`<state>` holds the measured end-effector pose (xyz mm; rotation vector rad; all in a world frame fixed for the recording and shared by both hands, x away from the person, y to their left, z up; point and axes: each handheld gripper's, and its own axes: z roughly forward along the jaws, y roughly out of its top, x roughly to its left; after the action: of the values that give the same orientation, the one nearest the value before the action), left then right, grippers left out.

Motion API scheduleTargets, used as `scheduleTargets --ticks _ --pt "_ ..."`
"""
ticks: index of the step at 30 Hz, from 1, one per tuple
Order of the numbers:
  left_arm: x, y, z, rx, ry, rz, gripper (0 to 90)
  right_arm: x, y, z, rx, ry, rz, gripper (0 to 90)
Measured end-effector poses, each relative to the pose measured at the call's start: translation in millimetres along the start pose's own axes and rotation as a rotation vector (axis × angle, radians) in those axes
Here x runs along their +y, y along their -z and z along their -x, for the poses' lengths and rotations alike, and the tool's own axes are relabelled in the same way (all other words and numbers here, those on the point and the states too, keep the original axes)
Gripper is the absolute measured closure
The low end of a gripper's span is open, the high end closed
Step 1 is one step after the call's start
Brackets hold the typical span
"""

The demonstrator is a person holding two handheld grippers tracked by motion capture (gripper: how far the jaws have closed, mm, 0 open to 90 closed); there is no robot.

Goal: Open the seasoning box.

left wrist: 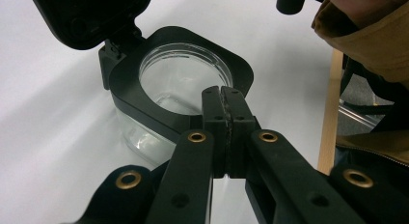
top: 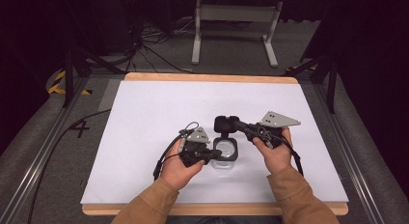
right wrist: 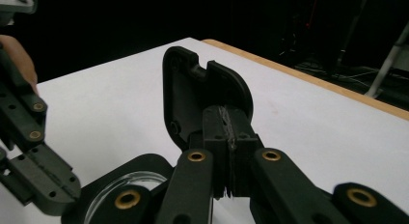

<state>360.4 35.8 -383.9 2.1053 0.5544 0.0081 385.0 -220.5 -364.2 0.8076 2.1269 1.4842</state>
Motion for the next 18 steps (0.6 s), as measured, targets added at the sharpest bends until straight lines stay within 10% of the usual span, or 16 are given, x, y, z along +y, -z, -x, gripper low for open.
scheduleTargets --ticks 18 --pt "2.0 9.2 -3.2 -0.005 0.009 -0.041 81.8 0.2 1.4 -4.7 -0.080 0.064 -0.011 86.8"
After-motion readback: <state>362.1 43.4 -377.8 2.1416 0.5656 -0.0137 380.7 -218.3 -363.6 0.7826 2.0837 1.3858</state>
